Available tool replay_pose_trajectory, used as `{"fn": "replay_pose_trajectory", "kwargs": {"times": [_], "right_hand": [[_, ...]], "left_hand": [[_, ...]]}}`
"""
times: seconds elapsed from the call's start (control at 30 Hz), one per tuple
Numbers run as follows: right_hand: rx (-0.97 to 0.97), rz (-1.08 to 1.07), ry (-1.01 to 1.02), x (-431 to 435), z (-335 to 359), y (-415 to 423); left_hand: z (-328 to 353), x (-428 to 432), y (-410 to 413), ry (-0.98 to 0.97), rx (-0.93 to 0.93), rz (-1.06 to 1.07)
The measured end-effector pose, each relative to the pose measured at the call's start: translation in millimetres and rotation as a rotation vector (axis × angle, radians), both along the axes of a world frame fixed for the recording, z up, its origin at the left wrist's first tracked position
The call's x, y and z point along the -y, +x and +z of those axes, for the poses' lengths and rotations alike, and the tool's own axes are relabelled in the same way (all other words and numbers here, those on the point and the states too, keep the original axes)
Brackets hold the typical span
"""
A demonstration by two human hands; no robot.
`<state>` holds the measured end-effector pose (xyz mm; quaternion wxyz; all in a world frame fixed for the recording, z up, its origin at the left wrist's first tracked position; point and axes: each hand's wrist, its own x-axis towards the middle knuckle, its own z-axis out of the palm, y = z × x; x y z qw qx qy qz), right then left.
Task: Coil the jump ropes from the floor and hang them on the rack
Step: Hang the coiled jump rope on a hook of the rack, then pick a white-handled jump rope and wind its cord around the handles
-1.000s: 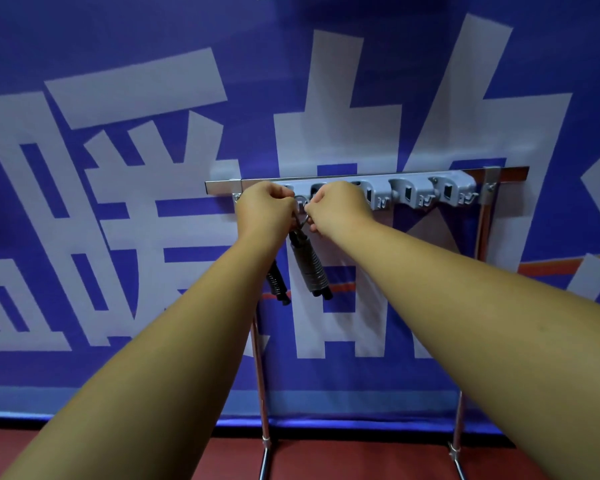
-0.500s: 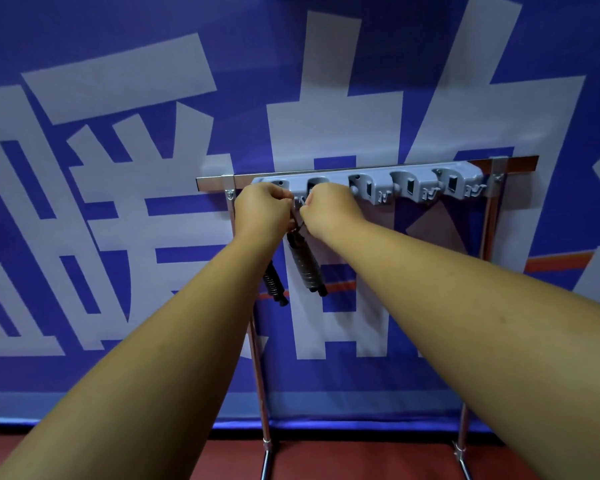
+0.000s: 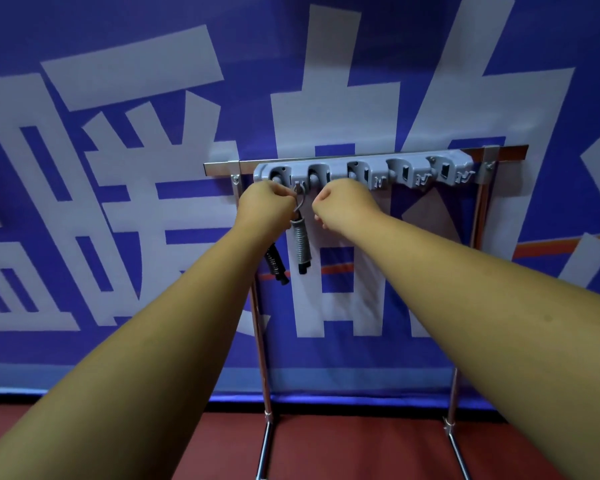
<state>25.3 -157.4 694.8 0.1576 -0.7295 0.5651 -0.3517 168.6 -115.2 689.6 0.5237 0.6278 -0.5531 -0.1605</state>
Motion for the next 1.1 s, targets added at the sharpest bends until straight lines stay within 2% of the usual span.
{"fn": "replay_pose_trajectory", "kwargs": {"times": [0.13,0.23,0.33,0.47,0.67,0.87,1.0,1.1], "right_hand": [[0.071,-0.007,0.048,-30.4,-28.1,-19.5],[0.096,-0.017,0.141,-49.3,-77.0,-33.7],[0.165,-0.027,0.343,-58.9,-152.6,-49.8],[0.227,-0.093,0.509,-70.2,-266.2,-77.2],[0.106,-0.125,0.74,-83.6,-420.8,-117.1],[0.123,-0.138,0.947,-103.1,-524.5,-137.5],[0.158,-0.203,1.102,-118.4,-579.1,-154.9],[0.198,-0.287,1.205,-129.4,-615.5,-170.8]], "left_hand": [[-28.9,-33.9,-17.1,0.054,-0.088,-0.082],[-83.5,-49.6,-29.4,0.167,-0.136,-0.137],[-155.5,-63.6,-48.6,0.324,-0.209,-0.199],[-247.6,-72.9,-75.1,0.515,-0.237,-0.242],[-378.7,-77.1,-102.0,0.763,-0.229,-0.29],[-500.6,-84.9,-115.9,0.989,-0.101,-0.346],[-561.2,-90.1,-117.2,1.104,0.19,-0.455],[-596.6,-93.6,-123.0,1.156,0.342,-0.516]]}}
